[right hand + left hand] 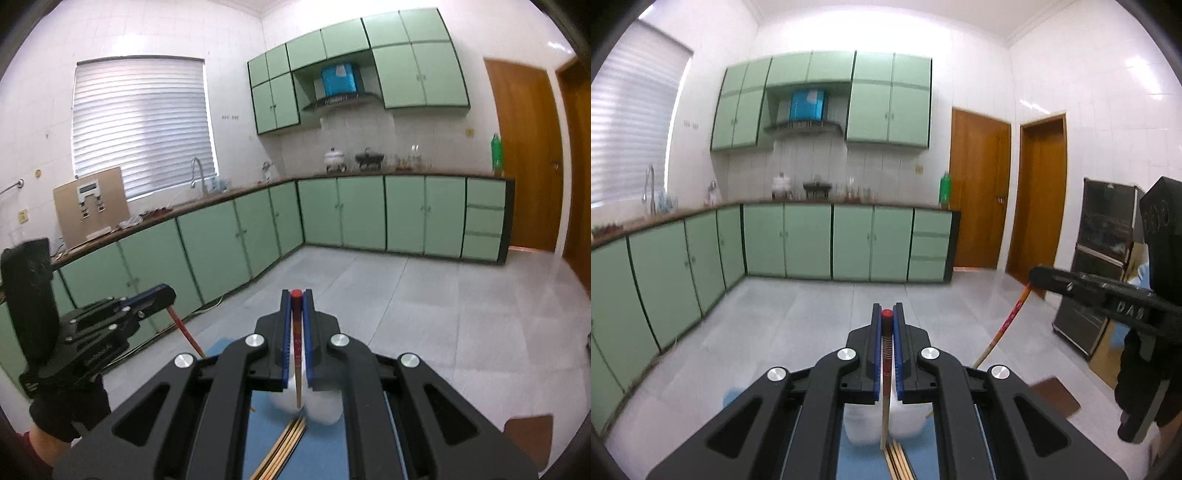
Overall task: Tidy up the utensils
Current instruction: 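Lift both chopsticks and drop them into the white holder, then bring both open tools back over the remaining chopsticks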
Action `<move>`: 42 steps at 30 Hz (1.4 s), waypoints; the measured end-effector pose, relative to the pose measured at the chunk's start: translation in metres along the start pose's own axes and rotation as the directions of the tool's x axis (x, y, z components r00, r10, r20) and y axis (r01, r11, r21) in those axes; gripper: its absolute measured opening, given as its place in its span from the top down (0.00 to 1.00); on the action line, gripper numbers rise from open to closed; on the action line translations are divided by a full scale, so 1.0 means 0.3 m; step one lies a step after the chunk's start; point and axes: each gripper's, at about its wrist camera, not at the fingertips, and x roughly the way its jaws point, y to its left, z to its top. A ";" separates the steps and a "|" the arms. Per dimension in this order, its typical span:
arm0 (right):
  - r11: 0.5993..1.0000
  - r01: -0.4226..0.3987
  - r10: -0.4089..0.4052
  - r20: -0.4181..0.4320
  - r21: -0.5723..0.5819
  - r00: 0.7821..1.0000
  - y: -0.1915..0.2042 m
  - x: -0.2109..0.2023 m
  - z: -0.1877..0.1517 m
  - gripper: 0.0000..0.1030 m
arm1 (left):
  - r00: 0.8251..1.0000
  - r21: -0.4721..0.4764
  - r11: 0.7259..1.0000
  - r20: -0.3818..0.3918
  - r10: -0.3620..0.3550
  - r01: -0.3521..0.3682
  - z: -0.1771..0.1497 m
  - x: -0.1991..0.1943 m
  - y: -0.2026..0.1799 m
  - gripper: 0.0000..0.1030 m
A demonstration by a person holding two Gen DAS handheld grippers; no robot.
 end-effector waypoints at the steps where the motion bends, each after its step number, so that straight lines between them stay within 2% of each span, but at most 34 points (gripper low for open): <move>1: 1.000 0.006 -0.006 0.005 -0.001 1.000 -0.011 0.020 0.018 0.95 | 1.000 0.007 1.000 0.013 0.010 -0.010 0.017 0.015 -0.003 0.95; 5: 0.999 0.037 -0.037 -0.007 -0.007 0.999 -0.044 0.123 0.053 0.95 | 0.998 0.021 0.999 0.046 0.030 -0.031 0.055 0.109 -0.002 0.95; 10: 0.998 0.067 -0.067 -0.076 0.007 0.995 -0.080 0.273 -0.012 0.95 | 0.998 0.027 0.998 0.033 0.052 -0.053 0.005 0.261 -0.002 0.95; 15: 0.996 0.084 -0.085 -0.136 -0.007 0.987 -0.076 0.363 -0.107 0.93 | 0.997 0.002 0.999 -0.073 0.038 -0.038 -0.096 0.361 0.020 0.93; 16: 0.997 0.080 -0.080 -0.145 -0.005 0.986 -0.076 0.370 -0.125 0.92 | 0.996 -0.005 0.999 -0.087 0.038 -0.038 -0.106 0.368 0.026 0.92; 17: 0.997 0.081 -0.080 -0.148 -0.003 0.986 -0.079 0.370 -0.136 0.86 | 0.994 -0.013 0.999 -0.101 0.038 -0.040 -0.120 0.372 0.034 0.85; 18: 0.996 0.087 -0.086 -0.146 0.001 0.986 -0.082 0.364 -0.145 0.82 | 0.993 -0.022 0.999 -0.114 0.040 -0.043 -0.134 0.366 0.039 0.77; 21: 0.995 0.100 -0.096 -0.122 0.026 0.988 -0.084 0.317 -0.164 0.68 | 0.991 -0.033 0.998 -0.125 0.045 -0.050 -0.168 0.324 0.053 0.63; 23: 0.990 0.133 -0.129 -0.092 0.042 0.987 -0.080 0.256 -0.187 0.56 | 0.989 -0.039 0.998 -0.138 0.052 -0.058 -0.184 0.295 0.061 0.57; 24: 0.987 0.154 -0.150 -0.085 0.042 0.985 -0.075 0.234 -0.202 0.54 | 0.988 -0.046 0.997 -0.146 0.054 -0.061 -0.204 0.268 0.062 0.53; 27: 0.977 0.207 -0.204 -0.071 0.040 0.976 -0.051 0.149 -0.281 0.39 | 0.983 -0.055 0.996 -0.173 0.066 -0.077 -0.270 0.189 0.059 0.43; 29: 0.971 0.234 -0.231 -0.066 0.047 0.971 -0.031 0.087 -0.361 0.28 | 0.978 -0.054 0.995 -0.195 0.075 -0.087 -0.322 0.141 0.050 0.38; 31: 0.966 0.253 -0.248 -0.079 0.054 0.965 -0.012 0.038 -0.447 0.22 | 0.970 -0.057 0.993 -0.227 0.086 -0.102 -0.392 0.091 0.042 0.36; 37: 0.951 0.289 -0.268 -0.172 0.112 0.948 0.016 -0.044 -0.696 0.13 | 0.940 -0.082 0.986 -0.323 0.114 -0.148 -0.621 -0.024 0.030 0.29; 42: 0.947 0.309 -0.282 -0.244 0.084 0.928 0.059 -0.047 -0.845 0.12 | 0.905 -0.046 0.983 -0.400 0.147 -0.180 -0.789 -0.069 0.025 0.25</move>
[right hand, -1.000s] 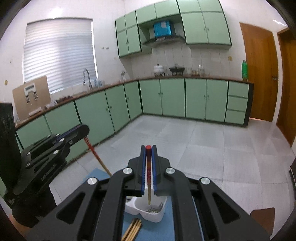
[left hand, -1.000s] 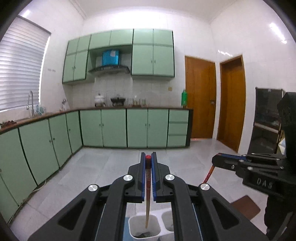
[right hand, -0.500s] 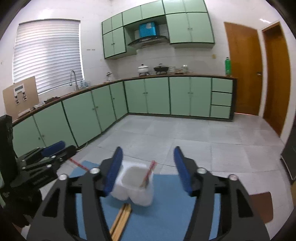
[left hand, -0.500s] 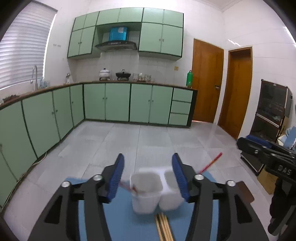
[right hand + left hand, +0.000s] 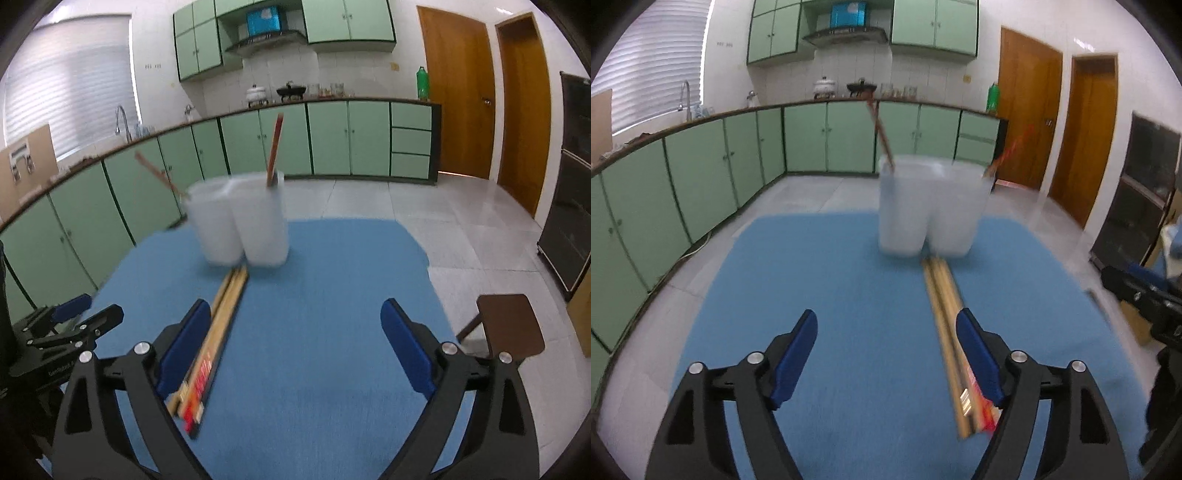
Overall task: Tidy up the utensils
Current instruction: 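Bring both open tools back over the remaining chopsticks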
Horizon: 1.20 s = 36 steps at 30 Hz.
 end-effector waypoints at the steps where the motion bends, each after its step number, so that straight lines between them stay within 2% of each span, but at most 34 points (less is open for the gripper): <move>1: 1.000 0.002 -0.002 -0.018 -0.007 1.000 0.009 0.009 -0.030 0.12 | 1.000 -0.006 1.000 -0.013 -0.004 0.004 -0.028 0.006 0.006 0.25; 3: 1.000 -0.010 0.010 -0.054 -0.009 0.998 0.029 0.025 -0.084 0.12 | 0.999 -0.006 1.000 -0.035 0.018 -0.018 -0.080 0.022 0.013 0.24; 9: 0.998 -0.049 0.043 -0.122 -0.039 0.992 0.098 0.059 -0.170 0.12 | 0.994 -0.049 0.998 -0.105 0.036 -0.041 -0.145 0.059 0.036 0.24; 14: 0.995 -0.061 0.049 -0.167 -0.073 0.985 0.125 0.077 -0.187 0.12 | 0.990 -0.065 0.995 -0.123 0.063 -0.072 -0.158 0.054 0.047 0.21; 22: 0.994 -0.067 0.047 -0.212 -0.089 0.976 0.113 0.101 -0.206 0.12 | 0.979 0.017 0.996 -0.179 0.093 -0.092 -0.185 0.079 -0.005 0.21; 27: 0.996 -0.074 0.057 -0.248 -0.057 0.967 0.096 0.121 -0.221 0.12 | 0.976 0.047 0.995 -0.198 0.092 -0.084 -0.188 0.085 -0.025 0.20; 31: 0.997 -0.070 0.059 -0.292 -0.025 0.955 0.073 0.148 -0.225 0.12 | 0.972 0.034 0.996 -0.219 0.087 -0.081 -0.190 0.097 -0.017 0.20; 36: 0.998 -0.057 0.042 -0.302 -0.041 0.952 0.079 0.150 -0.230 0.11 | 0.972 -0.008 0.997 -0.221 0.074 -0.078 -0.190 0.089 0.009 0.18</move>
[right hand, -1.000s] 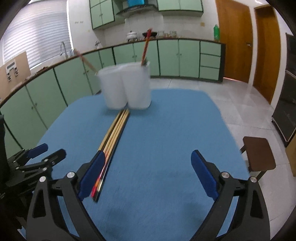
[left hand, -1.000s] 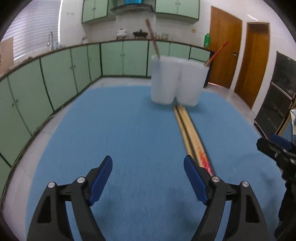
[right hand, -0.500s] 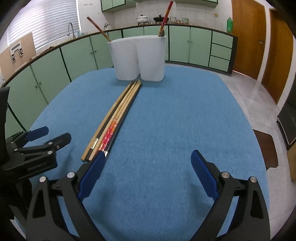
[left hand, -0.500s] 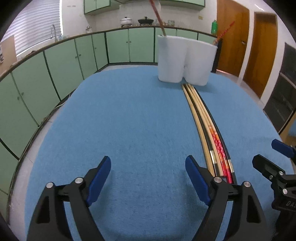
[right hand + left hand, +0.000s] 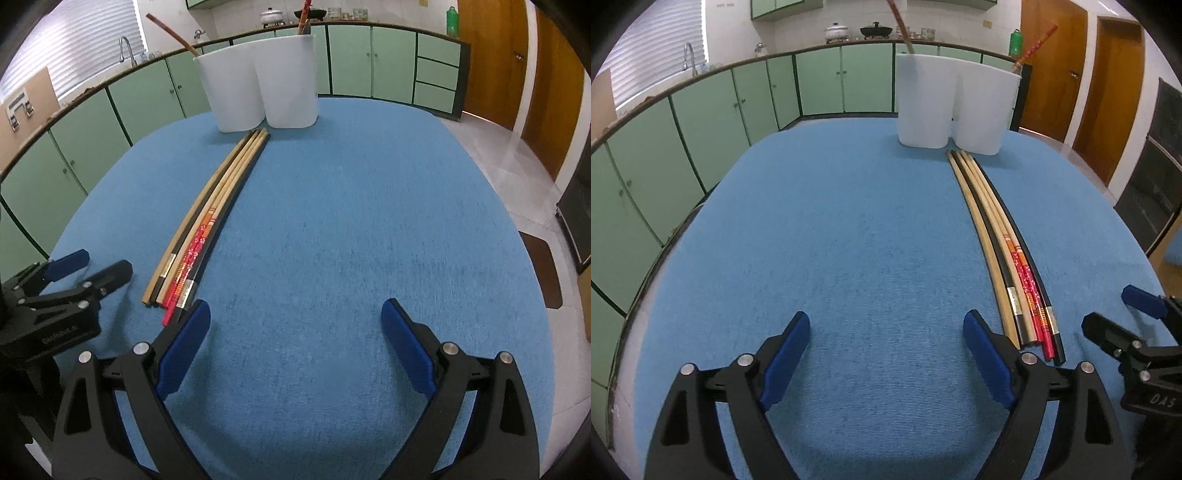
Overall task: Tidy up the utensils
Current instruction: 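Bring both open tools back over the remaining chopsticks, then grasp a black chopstick with the right tool while the left tool grasps a wooden chopstick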
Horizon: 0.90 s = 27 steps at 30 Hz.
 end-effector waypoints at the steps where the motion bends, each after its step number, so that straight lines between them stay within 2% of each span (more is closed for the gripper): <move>1: 1.000 0.009 -0.009 -0.004 -0.008 1.000 0.007 0.001 -0.001 0.11 | 1.000 -0.008 1.000 -0.004 0.000 0.000 0.000 0.001 0.006 0.18; 7: 0.998 0.046 -0.046 -0.014 -0.036 0.999 0.021 0.005 0.002 0.11 | 1.000 -0.043 0.999 -0.009 -0.023 0.022 -0.002 0.001 0.028 0.16; 14: 0.996 0.052 -0.052 -0.003 -0.075 0.999 0.057 -0.012 -0.013 0.11 | 0.999 0.002 1.000 -0.034 -0.001 0.001 -0.010 0.000 0.022 0.15; 20: 0.996 0.014 -0.016 -0.016 -0.088 1.000 0.107 -0.017 -0.024 0.11 | 0.999 -0.002 1.000 -0.034 0.018 -0.018 -0.019 -0.012 0.077 0.15; 24: 0.997 0.010 -0.011 -0.013 -0.082 1.000 0.124 -0.032 -0.033 0.11 | 1.000 -0.021 1.000 -0.028 0.003 -0.004 -0.025 -0.019 0.113 0.15; 27: 0.996 -0.022 0.021 -0.013 -0.086 1.000 0.137 -0.048 -0.037 0.11 | 1.000 -0.028 1.000 -0.023 -0.011 0.011 -0.024 -0.017 0.117 0.13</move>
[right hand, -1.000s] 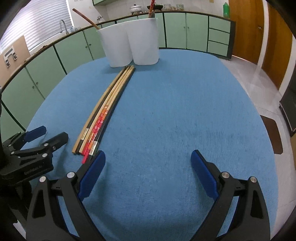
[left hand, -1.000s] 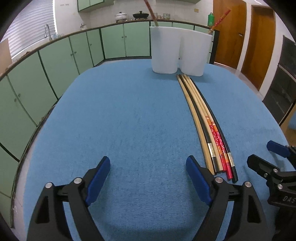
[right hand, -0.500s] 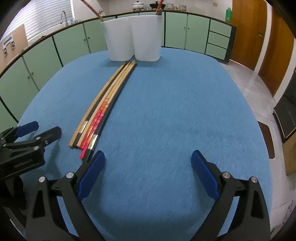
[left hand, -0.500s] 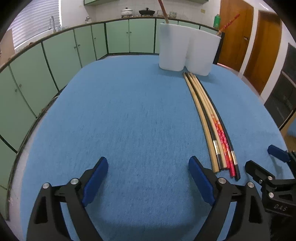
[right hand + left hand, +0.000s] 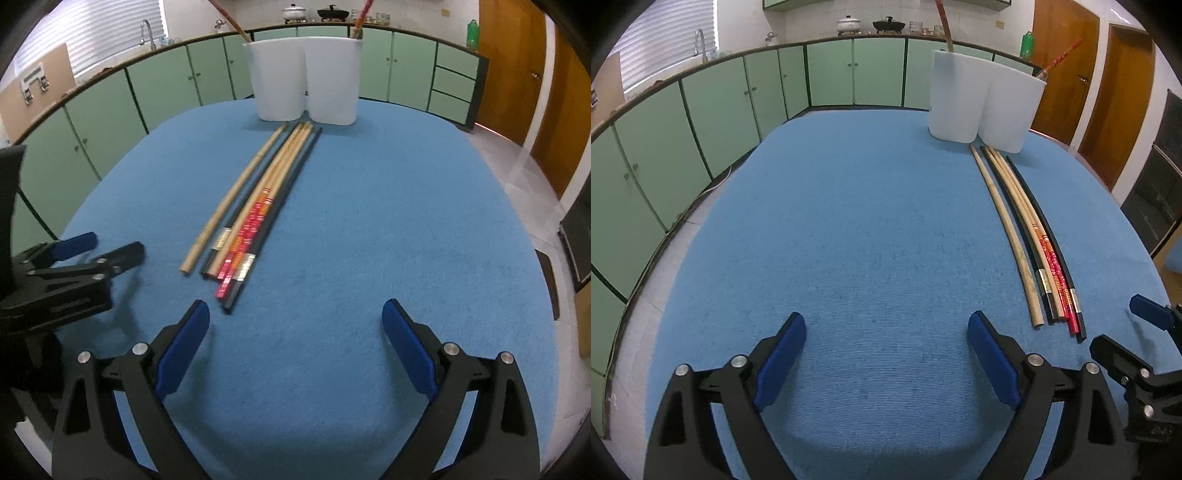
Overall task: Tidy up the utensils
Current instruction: 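Grasp a black chopstick with the right tool while the left tool grasps a wooden chopstick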
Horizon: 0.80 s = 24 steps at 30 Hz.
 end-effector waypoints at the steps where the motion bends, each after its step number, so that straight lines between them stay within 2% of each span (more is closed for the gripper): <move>1: 1.000 0.002 -0.002 0.002 -0.018 1.000 0.013 0.003 0.001 0.11 | 1.000 0.003 1.000 -0.002 0.000 0.000 0.000 0.002 -0.003 0.12; 4: 0.996 0.065 -0.064 0.012 -0.067 0.998 0.045 0.025 -0.003 0.11 | 1.000 0.017 1.000 -0.006 0.006 -0.006 0.001 0.005 -0.011 0.11; 6: 0.994 0.080 -0.081 -0.011 -0.072 0.997 0.041 0.047 -0.005 0.15 | 1.000 0.014 1.000 -0.004 -0.003 0.003 0.004 0.006 -0.010 0.10; 7: 0.996 0.071 -0.072 -0.014 -0.059 0.997 0.032 0.045 -0.005 0.17 | 1.000 0.010 1.000 -0.003 -0.009 0.009 0.003 0.004 -0.007 0.10; 10: 0.993 0.112 -0.112 -0.009 -0.034 0.994 -0.011 0.030 -0.007 0.17 | 1.000 0.003 1.000 0.000 -0.018 0.018 -0.001 0.002 -0.001 0.10; 15: 0.992 0.122 -0.122 -0.001 0.024 0.993 -0.086 -0.009 -0.034 0.19 | 1.000 0.016 1.000 -0.005 -0.004 0.004 0.001 0.005 -0.013 0.09; 18: 0.997 0.046 -0.047 0.014 0.057 0.999 -0.098 -0.015 -0.037 0.27 | 1.000 0.018 1.000 -0.005 -0.003 0.003 -0.001 0.004 -0.011 0.09; 19: 0.998 0.033 -0.034 0.018 0.054 0.999 -0.092 -0.016 -0.037 0.32 | 1.000 0.018 1.000 -0.005 -0.003 0.003 -0.002 0.003 -0.012 0.09; 21: 0.999 0.020 -0.021 0.022 0.039 1.000 -0.071 -0.015 -0.036 0.39 | 1.000 0.020 1.000 -0.004 -0.002 0.002 -0.003 0.003 -0.013 0.09; 23: 1.000 0.019 -0.019 0.018 0.025 1.000 -0.054 -0.006 -0.030 0.53 | 1.000 0.022 1.000 -0.004 -0.001 0.001 -0.006 0.002 -0.014 0.09; 24: 1.000 0.025 -0.025 0.021 0.018 0.999 -0.047 -0.003 -0.027 0.56 | 1.000 0.023 1.000 -0.004 -0.001 0.001 -0.005 0.002 -0.015 0.09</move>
